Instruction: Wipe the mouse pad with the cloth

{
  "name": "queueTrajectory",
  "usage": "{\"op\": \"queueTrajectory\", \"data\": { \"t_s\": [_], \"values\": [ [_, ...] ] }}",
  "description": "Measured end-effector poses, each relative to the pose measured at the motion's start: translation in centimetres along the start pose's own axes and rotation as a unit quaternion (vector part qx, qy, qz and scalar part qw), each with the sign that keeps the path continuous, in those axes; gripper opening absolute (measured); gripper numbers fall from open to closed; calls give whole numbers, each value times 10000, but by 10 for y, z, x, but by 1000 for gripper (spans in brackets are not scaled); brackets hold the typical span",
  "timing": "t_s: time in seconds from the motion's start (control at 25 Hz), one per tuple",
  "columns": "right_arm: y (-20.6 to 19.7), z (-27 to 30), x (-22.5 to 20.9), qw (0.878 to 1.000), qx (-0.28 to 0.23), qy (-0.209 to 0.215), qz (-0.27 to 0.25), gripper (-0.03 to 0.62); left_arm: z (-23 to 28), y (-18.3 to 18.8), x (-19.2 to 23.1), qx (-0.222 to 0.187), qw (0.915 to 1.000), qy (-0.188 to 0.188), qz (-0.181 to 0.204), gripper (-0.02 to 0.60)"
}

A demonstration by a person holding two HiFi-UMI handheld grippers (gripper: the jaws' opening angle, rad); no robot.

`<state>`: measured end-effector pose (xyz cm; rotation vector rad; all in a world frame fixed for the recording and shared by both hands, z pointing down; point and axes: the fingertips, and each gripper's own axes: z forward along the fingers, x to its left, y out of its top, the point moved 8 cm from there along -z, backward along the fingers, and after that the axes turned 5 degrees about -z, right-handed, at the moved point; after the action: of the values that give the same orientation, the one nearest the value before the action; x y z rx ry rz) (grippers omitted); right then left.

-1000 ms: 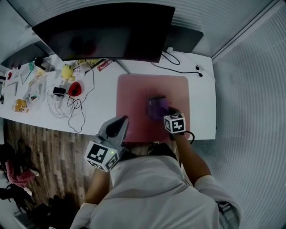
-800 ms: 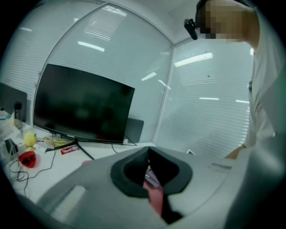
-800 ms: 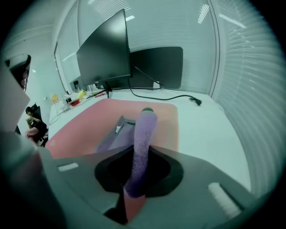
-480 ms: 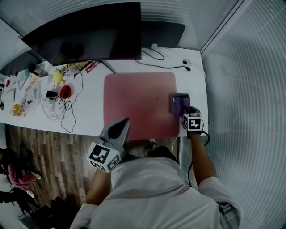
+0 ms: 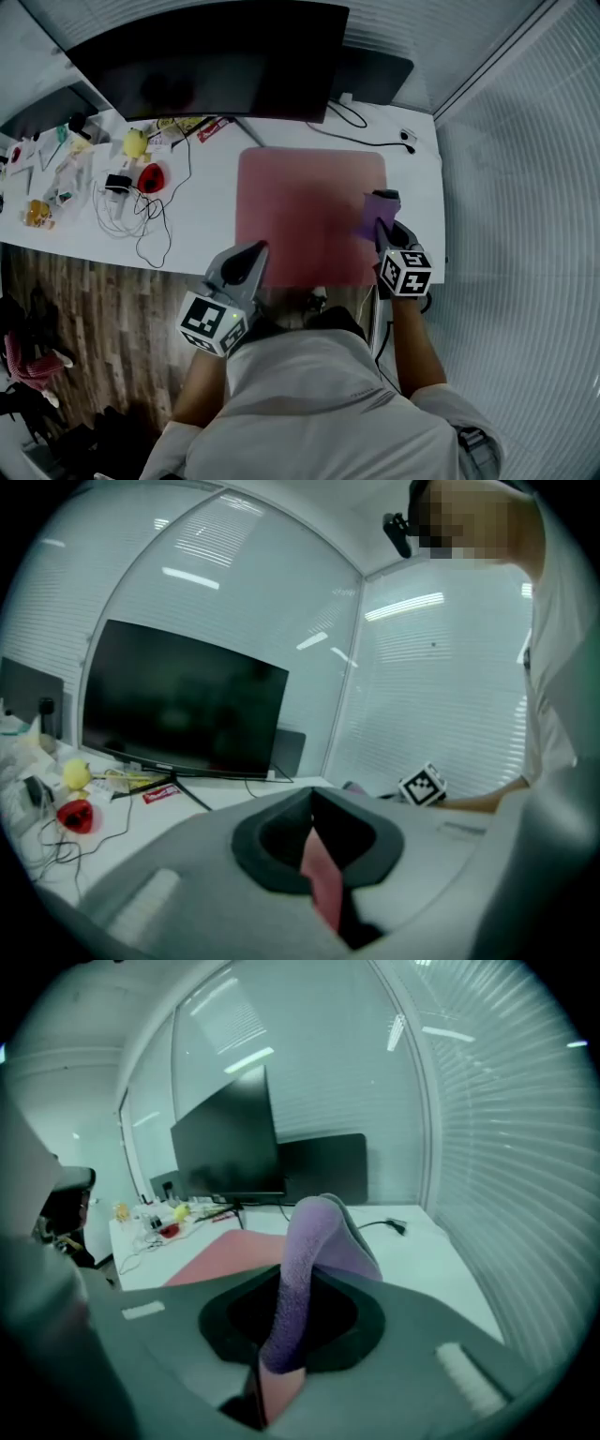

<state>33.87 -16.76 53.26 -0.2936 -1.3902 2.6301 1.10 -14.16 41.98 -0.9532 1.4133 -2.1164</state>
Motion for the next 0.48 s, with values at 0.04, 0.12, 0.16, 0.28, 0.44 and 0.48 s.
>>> {"op": "queueTrajectory", "data": {
  "t_s": [0.04, 0.12, 0.16, 0.28, 0.44, 0.48],
  "values": [
    [10, 5, 23, 9998, -73, 187, -33, 52, -12, 1, 9, -40, 10000, 68, -48, 2],
    [27, 18, 70, 9981, -175, 581, -96, 53, -39, 1, 27, -104, 9997, 198, -118, 2],
    [34, 25, 94, 9967, -202, 784, -115, 53, -54, 0, 35, -116, 9995, 277, -137, 2],
    [46, 47, 168, 9903, -184, 1367, -193, 54, -100, -3, 64, -131, 9981, 563, -211, 2],
    [43, 74, 265, 9769, -1, 2108, -352, 54, -160, -12, 100, -212, 9951, 903, -332, 2],
    [39, 80, 287, 9734, 73, 2256, -390, 54, -174, -15, 108, -211, 9944, 970, -361, 2]
  ]
}}
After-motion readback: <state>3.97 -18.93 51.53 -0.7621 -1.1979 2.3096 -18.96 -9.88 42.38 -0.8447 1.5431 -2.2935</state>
